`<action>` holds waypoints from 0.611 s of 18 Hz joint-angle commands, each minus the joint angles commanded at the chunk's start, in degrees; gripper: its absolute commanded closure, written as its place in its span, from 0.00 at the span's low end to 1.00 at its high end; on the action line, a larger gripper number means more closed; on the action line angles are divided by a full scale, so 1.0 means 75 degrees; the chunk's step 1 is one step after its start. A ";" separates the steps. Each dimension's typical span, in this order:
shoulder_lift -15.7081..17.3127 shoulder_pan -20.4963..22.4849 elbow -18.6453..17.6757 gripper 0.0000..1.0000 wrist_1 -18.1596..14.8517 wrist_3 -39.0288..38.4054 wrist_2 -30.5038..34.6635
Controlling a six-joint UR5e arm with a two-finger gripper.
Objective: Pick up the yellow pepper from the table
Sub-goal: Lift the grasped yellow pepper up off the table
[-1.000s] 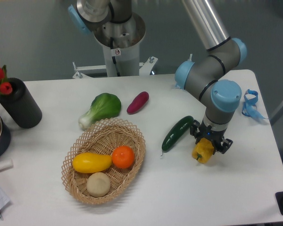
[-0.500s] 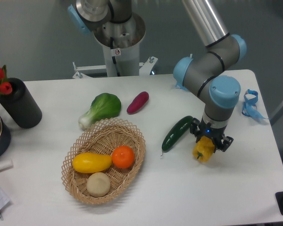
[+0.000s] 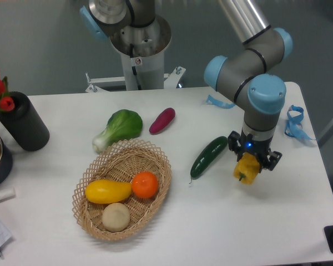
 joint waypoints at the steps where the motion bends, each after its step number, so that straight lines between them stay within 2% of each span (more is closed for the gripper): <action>1: 0.0012 0.0000 0.0023 0.86 0.0000 -0.0012 -0.0035; 7: 0.0000 0.0000 0.0445 0.87 -0.0024 0.0047 -0.0128; 11: -0.0035 0.0047 0.0481 0.87 -0.0024 0.0094 -0.0176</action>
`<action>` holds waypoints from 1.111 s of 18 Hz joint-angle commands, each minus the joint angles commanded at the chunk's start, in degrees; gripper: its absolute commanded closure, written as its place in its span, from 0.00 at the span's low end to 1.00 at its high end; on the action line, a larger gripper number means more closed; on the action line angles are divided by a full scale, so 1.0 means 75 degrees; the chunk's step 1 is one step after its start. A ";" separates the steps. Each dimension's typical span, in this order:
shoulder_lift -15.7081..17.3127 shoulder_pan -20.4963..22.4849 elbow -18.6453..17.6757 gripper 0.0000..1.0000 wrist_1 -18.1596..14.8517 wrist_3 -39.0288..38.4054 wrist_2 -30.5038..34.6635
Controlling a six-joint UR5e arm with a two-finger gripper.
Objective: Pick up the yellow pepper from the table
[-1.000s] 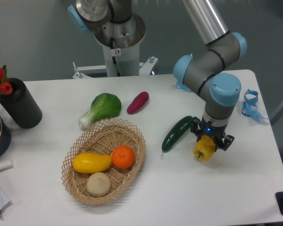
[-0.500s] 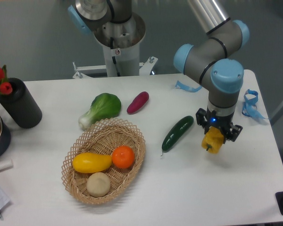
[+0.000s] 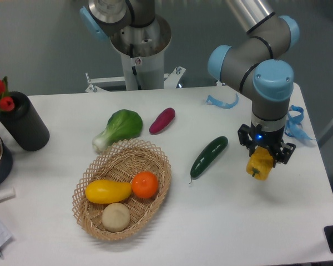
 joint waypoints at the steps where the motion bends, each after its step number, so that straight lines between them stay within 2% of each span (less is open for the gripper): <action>1: 0.0000 0.0023 0.0000 0.87 0.0000 0.0012 0.0000; 7: -0.0058 0.0176 0.0234 0.86 -0.0105 0.0058 0.0023; 11: -0.0152 0.0316 0.0352 0.86 -0.0141 0.0843 0.0058; 15: -0.0398 0.0410 0.0504 0.86 -0.0152 0.1007 0.0140; 17: -0.0468 0.0399 0.0574 0.86 -0.0164 0.1008 0.0443; 20: -0.0445 0.0375 0.0598 0.86 -0.0176 0.1008 0.0527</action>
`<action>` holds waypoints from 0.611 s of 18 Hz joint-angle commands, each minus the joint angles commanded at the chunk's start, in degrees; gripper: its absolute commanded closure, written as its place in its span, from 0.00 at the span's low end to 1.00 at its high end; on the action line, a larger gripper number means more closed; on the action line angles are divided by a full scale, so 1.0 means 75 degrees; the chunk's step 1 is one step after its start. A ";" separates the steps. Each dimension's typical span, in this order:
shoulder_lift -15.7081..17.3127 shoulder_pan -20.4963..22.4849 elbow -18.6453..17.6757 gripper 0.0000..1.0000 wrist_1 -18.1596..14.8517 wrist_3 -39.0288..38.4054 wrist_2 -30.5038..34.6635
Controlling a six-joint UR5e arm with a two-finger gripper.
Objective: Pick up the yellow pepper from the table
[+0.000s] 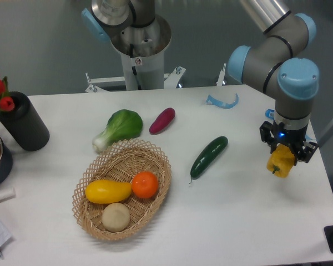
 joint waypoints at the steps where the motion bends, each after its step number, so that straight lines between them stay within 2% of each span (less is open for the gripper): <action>1: 0.0012 0.0000 0.0000 0.86 0.0000 0.0000 0.0000; 4: 0.0047 -0.0047 0.0000 0.86 -0.0164 -0.0023 -0.0035; 11: 0.0070 -0.0082 0.0023 0.86 -0.0176 -0.0070 -0.0070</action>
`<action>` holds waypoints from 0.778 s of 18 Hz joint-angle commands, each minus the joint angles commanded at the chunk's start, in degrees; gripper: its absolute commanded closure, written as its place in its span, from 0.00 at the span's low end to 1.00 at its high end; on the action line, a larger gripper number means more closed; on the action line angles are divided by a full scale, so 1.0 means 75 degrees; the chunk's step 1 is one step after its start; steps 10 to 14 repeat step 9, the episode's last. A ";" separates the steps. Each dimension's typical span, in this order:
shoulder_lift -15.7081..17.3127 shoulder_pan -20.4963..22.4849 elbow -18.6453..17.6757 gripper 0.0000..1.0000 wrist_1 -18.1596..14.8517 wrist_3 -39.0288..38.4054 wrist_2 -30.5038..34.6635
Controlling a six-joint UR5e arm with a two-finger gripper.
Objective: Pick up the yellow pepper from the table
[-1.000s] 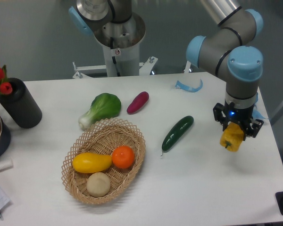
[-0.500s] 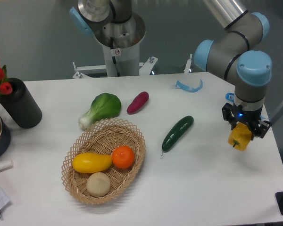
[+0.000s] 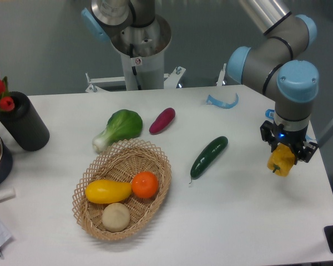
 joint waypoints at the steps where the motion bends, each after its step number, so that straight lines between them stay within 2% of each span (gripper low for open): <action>1: 0.0000 0.0000 -0.0012 0.86 0.0000 0.0000 -0.0012; 14: -0.0047 0.0000 0.0082 0.86 -0.0047 -0.0012 -0.0223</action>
